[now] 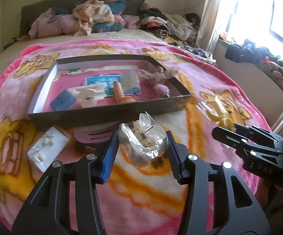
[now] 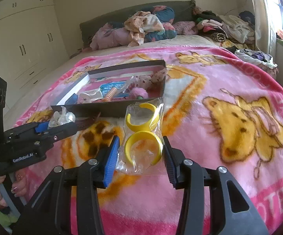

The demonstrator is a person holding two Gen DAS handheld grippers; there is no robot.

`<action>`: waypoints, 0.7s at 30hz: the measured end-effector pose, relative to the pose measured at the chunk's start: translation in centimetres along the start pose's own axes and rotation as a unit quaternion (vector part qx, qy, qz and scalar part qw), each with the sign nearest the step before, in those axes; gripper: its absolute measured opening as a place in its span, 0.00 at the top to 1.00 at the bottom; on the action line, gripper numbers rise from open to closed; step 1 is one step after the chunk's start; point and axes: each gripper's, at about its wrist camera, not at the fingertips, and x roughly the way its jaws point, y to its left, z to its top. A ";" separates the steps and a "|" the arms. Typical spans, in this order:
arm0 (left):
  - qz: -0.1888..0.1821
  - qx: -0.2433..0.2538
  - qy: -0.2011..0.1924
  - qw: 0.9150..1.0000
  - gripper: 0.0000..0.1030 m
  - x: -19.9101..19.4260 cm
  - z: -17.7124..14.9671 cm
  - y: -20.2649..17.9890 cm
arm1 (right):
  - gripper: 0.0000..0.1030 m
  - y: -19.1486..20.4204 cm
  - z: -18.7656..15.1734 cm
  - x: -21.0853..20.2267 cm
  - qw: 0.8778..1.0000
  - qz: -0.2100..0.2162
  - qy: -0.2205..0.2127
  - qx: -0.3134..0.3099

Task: Organize jewelry
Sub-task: 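Drop the pearl bag into the box with the left tool while the right tool drops the rings bag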

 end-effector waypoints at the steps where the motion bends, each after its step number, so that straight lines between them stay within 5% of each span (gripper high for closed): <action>1: 0.002 -0.002 -0.001 1.000 0.62 -0.1 0.1 0.3 | 0.60 0.2 0.2 0.1 1.000 0.001 0.000 -0.002; 21: 0.026 -0.039 -0.028 0.999 0.62 -0.9 2.5 4.8 | 0.60 2.5 4.3 3.0 1.000 0.015 -0.006 -0.025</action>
